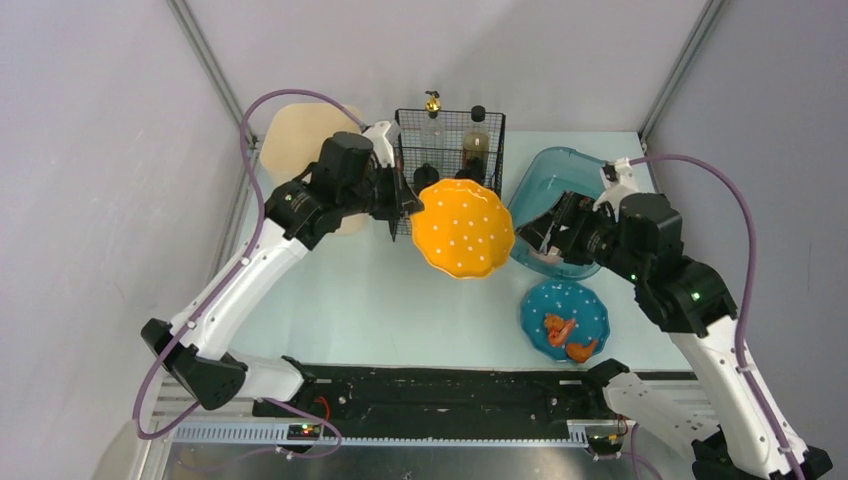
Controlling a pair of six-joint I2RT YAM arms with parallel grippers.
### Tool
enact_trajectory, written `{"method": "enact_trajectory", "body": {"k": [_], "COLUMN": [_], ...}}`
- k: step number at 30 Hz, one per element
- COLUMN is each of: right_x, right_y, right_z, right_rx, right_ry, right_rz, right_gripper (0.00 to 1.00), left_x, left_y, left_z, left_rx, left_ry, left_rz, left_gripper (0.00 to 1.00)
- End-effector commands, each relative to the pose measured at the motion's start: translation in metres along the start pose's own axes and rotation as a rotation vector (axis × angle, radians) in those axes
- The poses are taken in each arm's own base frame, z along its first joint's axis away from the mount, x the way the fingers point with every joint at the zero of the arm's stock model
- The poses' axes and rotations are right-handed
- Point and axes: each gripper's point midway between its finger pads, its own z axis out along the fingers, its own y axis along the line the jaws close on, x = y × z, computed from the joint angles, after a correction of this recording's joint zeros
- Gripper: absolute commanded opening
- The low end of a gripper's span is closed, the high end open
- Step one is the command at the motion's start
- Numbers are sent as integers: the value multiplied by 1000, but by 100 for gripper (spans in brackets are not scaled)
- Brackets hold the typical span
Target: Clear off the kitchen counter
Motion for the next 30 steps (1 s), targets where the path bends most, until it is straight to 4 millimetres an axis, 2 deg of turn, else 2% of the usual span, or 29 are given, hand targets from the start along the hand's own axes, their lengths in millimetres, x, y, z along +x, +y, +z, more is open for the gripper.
{"method": "enact_trajectory", "body": {"k": [1,10,21,30], "right_x": [-2,12,22,28], "right_y": [9,-7,7,17], "right_z": [16,41,44,41], "right_rx": [-50,-11,-122,-204], "right_ry": [-1,40,51,54], "right_rz": [30,21,69,82], "right_gripper": [85,82,70,53], "left_x": [-47,-38,-35,-32], "left_y": [-68,-79,-86,-95], "left_z": [-50,-60,-71,-75], "left_rx": [272,325,371,421], "left_ry": [-203,-192,-188,-167], "left_rz": [-11,6,29,37], "left_gripper": [0,0,0,0]}}
